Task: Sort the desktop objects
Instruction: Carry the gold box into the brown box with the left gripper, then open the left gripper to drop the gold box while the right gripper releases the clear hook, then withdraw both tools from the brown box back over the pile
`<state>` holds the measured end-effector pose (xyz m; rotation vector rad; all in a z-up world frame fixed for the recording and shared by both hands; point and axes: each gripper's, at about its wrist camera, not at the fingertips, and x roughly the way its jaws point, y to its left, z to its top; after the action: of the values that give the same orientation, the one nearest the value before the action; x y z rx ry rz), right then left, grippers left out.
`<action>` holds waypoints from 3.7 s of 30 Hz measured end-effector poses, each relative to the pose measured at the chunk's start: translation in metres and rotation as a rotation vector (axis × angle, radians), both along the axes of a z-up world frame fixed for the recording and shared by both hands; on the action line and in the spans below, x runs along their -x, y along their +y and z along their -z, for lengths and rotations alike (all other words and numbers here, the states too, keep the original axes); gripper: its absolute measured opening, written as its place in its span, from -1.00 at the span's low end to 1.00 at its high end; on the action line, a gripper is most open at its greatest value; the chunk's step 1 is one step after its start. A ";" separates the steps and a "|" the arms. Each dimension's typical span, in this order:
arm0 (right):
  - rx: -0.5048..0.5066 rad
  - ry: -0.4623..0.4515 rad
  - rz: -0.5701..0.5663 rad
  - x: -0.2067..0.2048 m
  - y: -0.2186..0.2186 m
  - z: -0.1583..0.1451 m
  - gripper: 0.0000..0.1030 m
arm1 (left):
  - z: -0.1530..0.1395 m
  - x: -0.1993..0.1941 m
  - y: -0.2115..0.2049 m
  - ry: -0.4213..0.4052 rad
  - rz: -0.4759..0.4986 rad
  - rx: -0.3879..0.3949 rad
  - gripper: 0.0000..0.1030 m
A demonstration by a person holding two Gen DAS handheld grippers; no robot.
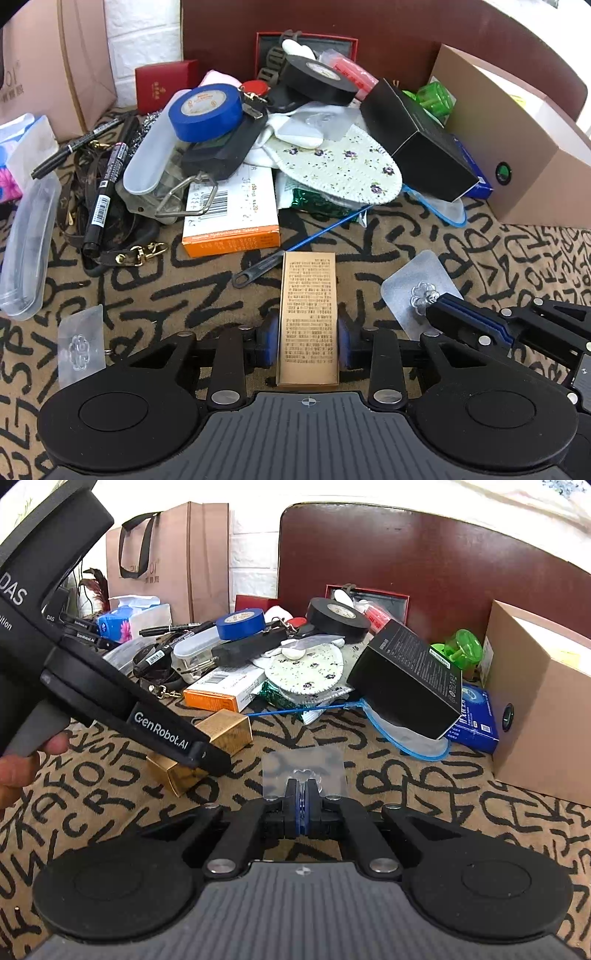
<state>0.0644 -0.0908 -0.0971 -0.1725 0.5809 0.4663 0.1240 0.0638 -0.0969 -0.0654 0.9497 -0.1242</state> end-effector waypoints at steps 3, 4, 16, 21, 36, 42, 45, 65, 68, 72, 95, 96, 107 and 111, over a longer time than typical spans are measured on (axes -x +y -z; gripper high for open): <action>-0.001 0.004 0.004 -0.001 0.000 0.003 -0.93 | 0.000 0.001 -0.003 -0.006 -0.001 -0.013 -0.22; -0.001 0.001 0.005 -0.001 0.000 0.004 -0.93 | 0.000 0.001 -0.005 -0.008 -0.003 -0.028 -0.42; -0.048 -0.020 0.015 0.008 -0.016 -0.006 -0.94 | -0.019 0.015 -0.014 -0.006 0.000 0.025 -0.44; -0.084 -0.072 0.036 0.016 -0.034 -0.027 -0.95 | -0.046 0.016 -0.034 -0.049 0.041 0.059 -0.44; -0.110 -0.312 0.271 -0.014 -0.173 -0.121 -0.95 | -0.123 -0.066 -0.187 -0.144 0.231 0.152 -0.43; -0.080 -0.308 0.358 -0.061 -0.223 -0.127 -0.95 | -0.117 -0.114 -0.236 -0.126 0.232 0.111 -0.43; -0.049 -0.282 0.378 -0.085 -0.235 -0.118 -0.95 | -0.106 -0.137 -0.251 -0.093 0.228 0.085 -0.43; -0.005 -0.208 0.385 -0.136 -0.240 -0.080 0.50 | -0.093 -0.158 -0.267 -0.194 0.237 0.015 0.95; 0.041 -0.248 0.425 -0.129 -0.238 -0.082 0.84 | -0.095 -0.156 -0.265 -0.198 0.222 0.018 0.98; 0.026 -0.259 0.441 -0.121 -0.241 -0.086 0.99 | -0.095 -0.152 -0.263 -0.192 0.208 0.041 0.99; 0.035 -0.284 0.433 -0.060 -0.209 -0.111 0.99 | -0.112 -0.061 -0.233 -0.293 0.177 0.018 1.00; 0.034 -0.282 0.427 -0.055 -0.206 -0.111 0.99 | -0.112 -0.054 -0.229 -0.298 0.166 0.017 1.00; 0.034 -0.260 0.341 -0.002 -0.154 -0.096 1.00 | -0.097 0.007 -0.177 -0.280 0.071 -0.065 1.00; 0.029 -0.236 0.315 0.011 -0.132 -0.087 1.00 | -0.087 0.024 -0.152 -0.247 0.024 -0.055 1.00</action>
<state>0.0534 -0.2227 -0.0099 -0.1579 0.3736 0.1290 0.1004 -0.0883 -0.0097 0.0124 0.7067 -0.1251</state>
